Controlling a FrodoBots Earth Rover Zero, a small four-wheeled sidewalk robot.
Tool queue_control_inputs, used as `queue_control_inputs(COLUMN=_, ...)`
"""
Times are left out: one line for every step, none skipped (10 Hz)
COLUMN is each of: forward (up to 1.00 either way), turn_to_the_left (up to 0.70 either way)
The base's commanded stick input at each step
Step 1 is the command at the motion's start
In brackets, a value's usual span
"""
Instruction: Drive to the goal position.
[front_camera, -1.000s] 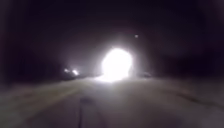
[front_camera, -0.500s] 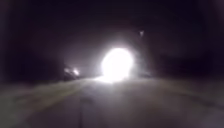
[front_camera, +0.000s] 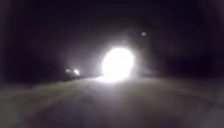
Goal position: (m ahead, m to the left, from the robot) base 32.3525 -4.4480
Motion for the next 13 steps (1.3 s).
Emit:
queue_control_inputs(forward=0.70, turn_to_the_left=0.04)
queue_control_inputs(forward=0.78, turn_to_the_left=0.03)
queue_control_inputs(forward=0.85, turn_to_the_left=0.03)
queue_control_inputs(forward=0.85, turn_to_the_left=0.03)
queue_control_inputs(forward=0.85, turn_to_the_left=0.03)
queue_control_inputs(forward=0.85, turn_to_the_left=0.03)
queue_control_inputs(forward=0.85, turn_to_the_left=0.03)
queue_control_inputs(forward=0.85, turn_to_the_left=0.03)
queue_control_inputs(forward=0.85, turn_to_the_left=0.03)
queue_control_inputs(forward=0.85, turn_to_the_left=0.03)
queue_control_inputs(forward=0.85, turn_to_the_left=0.03)
queue_control_inputs(forward=0.85, turn_to_the_left=0.03)
queue_control_inputs(forward=0.85, turn_to_the_left=0.03)
